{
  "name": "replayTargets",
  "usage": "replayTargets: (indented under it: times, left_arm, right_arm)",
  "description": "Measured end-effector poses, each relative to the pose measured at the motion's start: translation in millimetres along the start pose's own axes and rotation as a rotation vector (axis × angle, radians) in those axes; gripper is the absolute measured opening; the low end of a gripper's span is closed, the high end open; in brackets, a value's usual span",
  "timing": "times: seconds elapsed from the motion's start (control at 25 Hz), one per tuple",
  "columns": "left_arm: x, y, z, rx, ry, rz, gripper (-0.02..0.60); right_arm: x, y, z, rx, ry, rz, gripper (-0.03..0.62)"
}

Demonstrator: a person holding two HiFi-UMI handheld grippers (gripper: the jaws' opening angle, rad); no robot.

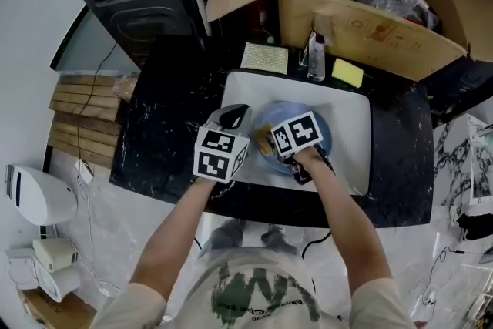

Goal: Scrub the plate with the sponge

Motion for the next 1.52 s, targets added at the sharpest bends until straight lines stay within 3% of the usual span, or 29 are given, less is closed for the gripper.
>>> replayTargets:
  times: [0.92,1.52]
  left_arm:
    - [4,-5,1,0.007,0.003,-0.016,0.003]
    - [19,-23,2,0.016,0.006,-0.052,0.003]
  right_arm:
    - [1,-7,-25,-0.115,0.139,-0.025,0.069]
    - [-18,-39,-48,-0.103,0.183,-0.064,0.069]
Point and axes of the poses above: the fingertips, and each gripper's own axes: x forward along the fingers, y to its left, z out of its top, the point moved 10 cm from there along -x, backward along the fingers, and after that the axes turned 10 degrees about -z, right-handed, at the moved point
